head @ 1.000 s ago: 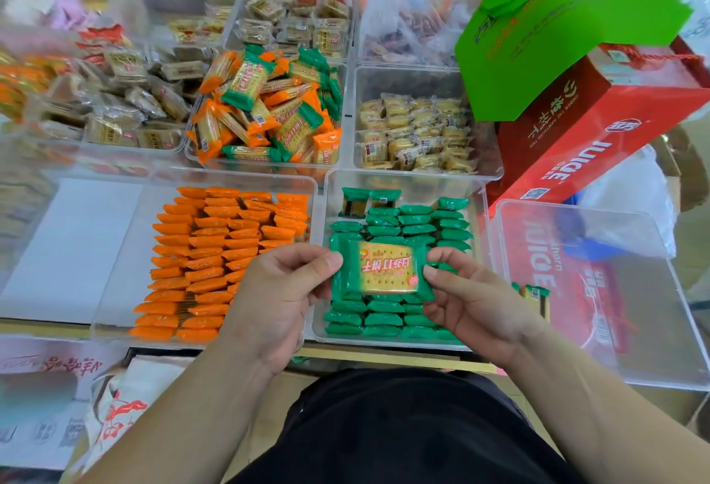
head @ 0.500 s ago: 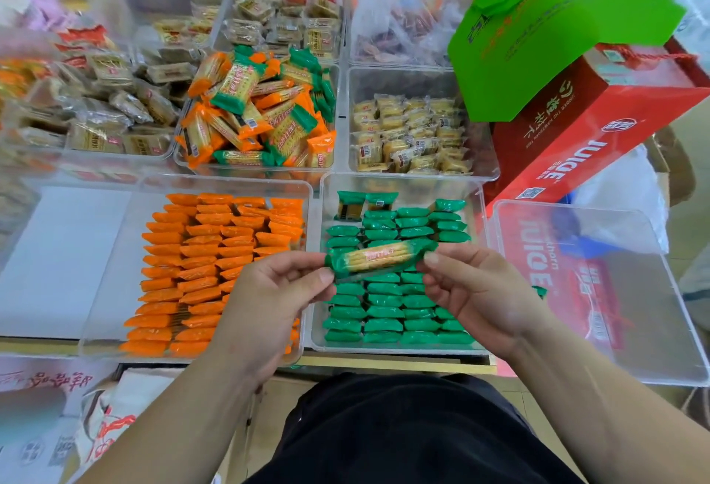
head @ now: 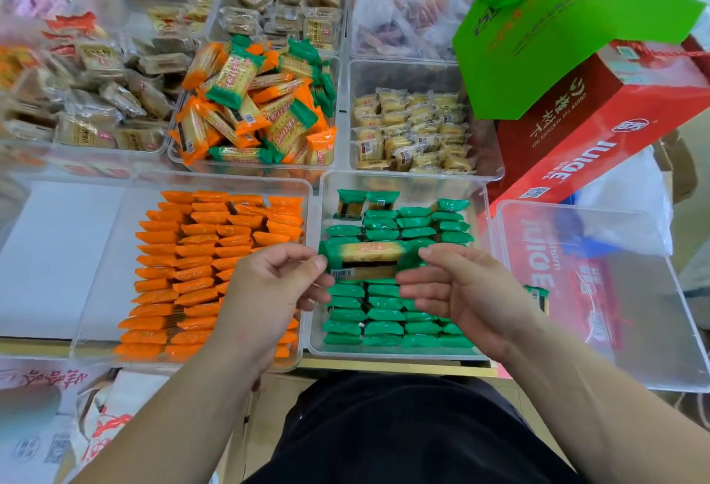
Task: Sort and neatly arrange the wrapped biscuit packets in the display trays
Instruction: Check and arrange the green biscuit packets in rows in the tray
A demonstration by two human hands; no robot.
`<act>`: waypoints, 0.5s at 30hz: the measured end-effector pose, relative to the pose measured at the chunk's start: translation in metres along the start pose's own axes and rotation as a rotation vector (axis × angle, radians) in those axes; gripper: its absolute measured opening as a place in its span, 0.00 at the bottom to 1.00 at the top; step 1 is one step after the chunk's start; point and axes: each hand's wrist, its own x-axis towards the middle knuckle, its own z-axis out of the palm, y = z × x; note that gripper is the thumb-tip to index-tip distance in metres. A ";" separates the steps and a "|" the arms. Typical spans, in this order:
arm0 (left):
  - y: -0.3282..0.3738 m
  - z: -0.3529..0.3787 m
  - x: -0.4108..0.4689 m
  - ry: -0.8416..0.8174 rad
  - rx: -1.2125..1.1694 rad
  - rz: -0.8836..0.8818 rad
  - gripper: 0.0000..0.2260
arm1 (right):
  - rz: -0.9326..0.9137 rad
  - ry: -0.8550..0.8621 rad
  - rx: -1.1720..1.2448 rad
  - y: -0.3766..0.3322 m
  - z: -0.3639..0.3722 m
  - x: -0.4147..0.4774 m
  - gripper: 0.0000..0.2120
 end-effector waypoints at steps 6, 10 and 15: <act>-0.006 0.005 0.021 0.017 0.073 0.078 0.10 | -0.155 0.095 -0.030 0.002 0.001 0.028 0.04; -0.020 0.010 0.046 0.003 0.216 0.134 0.09 | -0.276 0.194 -0.158 0.006 0.002 0.064 0.12; -0.056 0.004 0.088 0.044 0.922 0.365 0.20 | -0.590 0.267 -0.670 -0.006 0.006 0.113 0.13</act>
